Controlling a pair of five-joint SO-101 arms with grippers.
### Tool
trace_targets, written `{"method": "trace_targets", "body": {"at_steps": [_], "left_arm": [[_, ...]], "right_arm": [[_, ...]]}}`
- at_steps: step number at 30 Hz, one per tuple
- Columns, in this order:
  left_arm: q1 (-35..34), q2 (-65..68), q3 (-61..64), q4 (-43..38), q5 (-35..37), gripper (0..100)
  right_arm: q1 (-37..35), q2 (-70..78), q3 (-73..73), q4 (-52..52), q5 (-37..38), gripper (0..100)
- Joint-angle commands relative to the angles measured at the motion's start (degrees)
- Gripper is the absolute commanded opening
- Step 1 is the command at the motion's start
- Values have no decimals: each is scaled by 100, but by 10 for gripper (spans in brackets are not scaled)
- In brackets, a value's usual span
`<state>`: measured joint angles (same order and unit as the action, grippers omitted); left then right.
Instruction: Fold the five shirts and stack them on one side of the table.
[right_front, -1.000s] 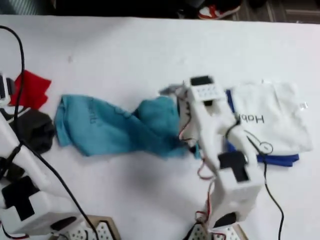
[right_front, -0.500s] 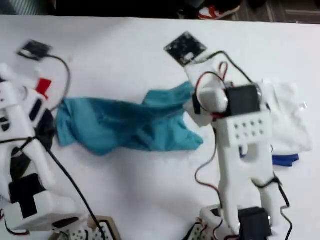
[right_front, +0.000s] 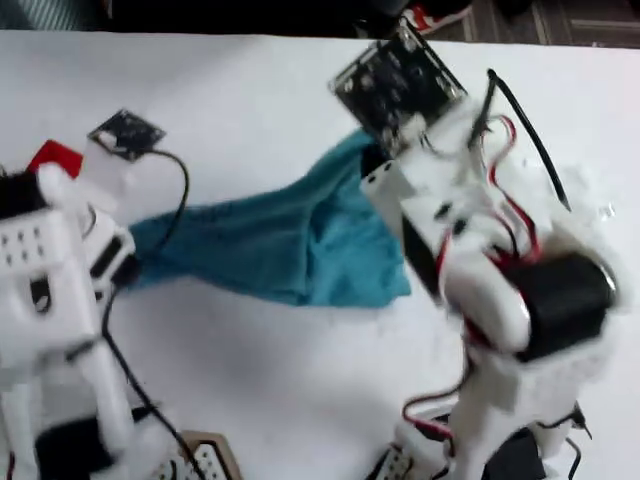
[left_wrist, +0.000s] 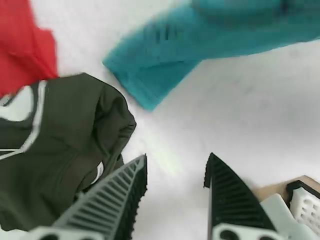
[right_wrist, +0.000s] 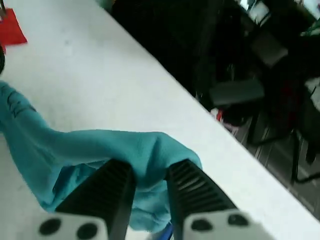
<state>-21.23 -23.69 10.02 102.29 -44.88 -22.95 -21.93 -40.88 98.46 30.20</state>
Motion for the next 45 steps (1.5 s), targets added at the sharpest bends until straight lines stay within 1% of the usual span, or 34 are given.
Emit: {"method": "trace_targets", "body": {"at_steps": [1,3,5,7,9,13,17,20,23,27,30,32,35,37,42,45], "left_arm": [[444,-1182,571,-35,-26,203],[760,-1604,1081,-273,97,202],[954,-1912,1530,-668,492,203],[1086,-2088,1873,-1046,862,203],[1279,-2088,2119,-1363,1125,203],[1754,-1921,2514,-1846,1503,203],[2044,-1604,2523,-2127,1705,202],[2211,-1455,2347,-2136,1723,201],[2545,-1341,2171,-2136,1723,200],[3292,-1042,2057,-2189,1732,203],[3776,-514,2066,-2338,1793,204],[3996,-84,1934,-2347,2092,224],[4224,444,1521,-2145,2813,306],[4365,769,1213,-2031,3218,337],[4857,1402,905,-2048,3675,335],[4892,1763,958,-2321,3974,335]], "right_arm": [[-145,-119,-334,-4,-18,19],[-136,-110,-105,-4,-18,19],[-145,-101,220,-31,-18,19],[-66,-40,730,-295,-44,19],[338,75,1301,-611,-62,19],[1182,488,2462,-1666,-62,19],[1613,866,3024,-2343,-62,19],[1666,1068,3068,-2413,-62,19],[1675,1323,3095,-2413,-62,19],[1754,1780,3077,-2413,-70,19],[1745,1912,3059,-2396,-70,19],[1745,1912,3059,-2396,-70,19],[1745,1912,3068,-2387,-70,19],[1754,1912,3086,-2387,-70,19],[1763,1930,3086,-2387,-70,19],[1789,1921,3086,-2387,-62,19]]}}
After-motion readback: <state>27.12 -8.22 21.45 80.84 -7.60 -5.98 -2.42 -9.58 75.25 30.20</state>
